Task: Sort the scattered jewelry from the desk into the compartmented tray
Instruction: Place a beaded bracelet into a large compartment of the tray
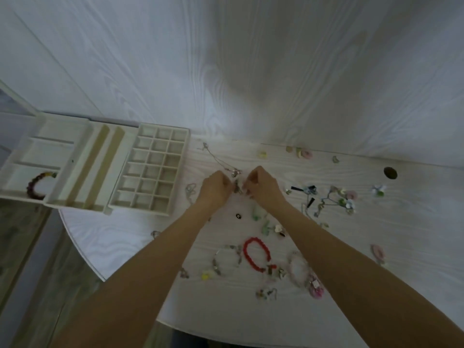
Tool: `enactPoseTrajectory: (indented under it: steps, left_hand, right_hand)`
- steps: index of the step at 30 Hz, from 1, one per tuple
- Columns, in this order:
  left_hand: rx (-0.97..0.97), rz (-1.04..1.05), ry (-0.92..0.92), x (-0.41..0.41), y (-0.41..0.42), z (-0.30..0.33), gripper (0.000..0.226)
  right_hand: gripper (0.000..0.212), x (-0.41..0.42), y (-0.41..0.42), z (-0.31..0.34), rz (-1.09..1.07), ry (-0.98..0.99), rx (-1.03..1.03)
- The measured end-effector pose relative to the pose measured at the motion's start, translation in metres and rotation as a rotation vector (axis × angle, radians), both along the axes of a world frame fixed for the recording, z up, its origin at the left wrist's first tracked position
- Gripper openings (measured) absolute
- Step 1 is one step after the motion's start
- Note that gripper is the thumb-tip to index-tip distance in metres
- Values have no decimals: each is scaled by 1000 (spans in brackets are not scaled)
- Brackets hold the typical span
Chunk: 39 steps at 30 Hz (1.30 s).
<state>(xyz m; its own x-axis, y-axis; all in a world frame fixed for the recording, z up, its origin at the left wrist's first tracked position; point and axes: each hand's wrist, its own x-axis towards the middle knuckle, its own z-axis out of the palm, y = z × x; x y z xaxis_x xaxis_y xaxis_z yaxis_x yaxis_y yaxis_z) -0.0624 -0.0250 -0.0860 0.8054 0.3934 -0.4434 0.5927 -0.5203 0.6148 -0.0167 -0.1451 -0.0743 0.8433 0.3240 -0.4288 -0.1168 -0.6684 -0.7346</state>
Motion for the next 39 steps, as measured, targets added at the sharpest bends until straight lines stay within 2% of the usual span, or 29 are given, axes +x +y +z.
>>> enactPoseTrajectory:
  steps: [3, 5, 9, 12, 16, 21, 25, 29, 33, 39]
  left_hand:
    - [-378, 161, -206, -14, 15, 14, 13]
    - [-482, 185, -307, -21, 22, 28, 14]
    - [-602, 251, -431, -35, 41, 62, 17]
    - [-558, 270, -496, -50, 68, 77, 26]
    - [-434, 340, -557, -81, 122, 86, 20]
    - [-302, 502, -559, -129, 213, 80, 31]
    - [-263, 515, -565, -166, 279, 73, 33]
    - [-203, 497, -485, -193, 343, 59, 24]
    - [-65, 526, -413, -203, 394, 41, 15]
    - [50, 506, -299, -200, 421, 26, 22]
  right_hand:
    - [13, 1, -4, 20, -36, 8, 147]
    - [10, -1, 0, 32, -23, 24, 247]
    - [31, -12, 24, 53, 88, 119, 374]
    - [29, -21, 56, 69, 194, 184, 423]
    - [19, -39, 118, 74, 264, 91, 371]
    - [17, -78, 214, 71, 249, 219, 404]
    - [3, -110, 290, 63, 235, 328, 430]
    - [22, -133, 358, 50, 254, 347, 433]
    - [14, -146, 410, 28, 249, 324, 357]
    - [12, -152, 447, 11, 249, 413, 291]
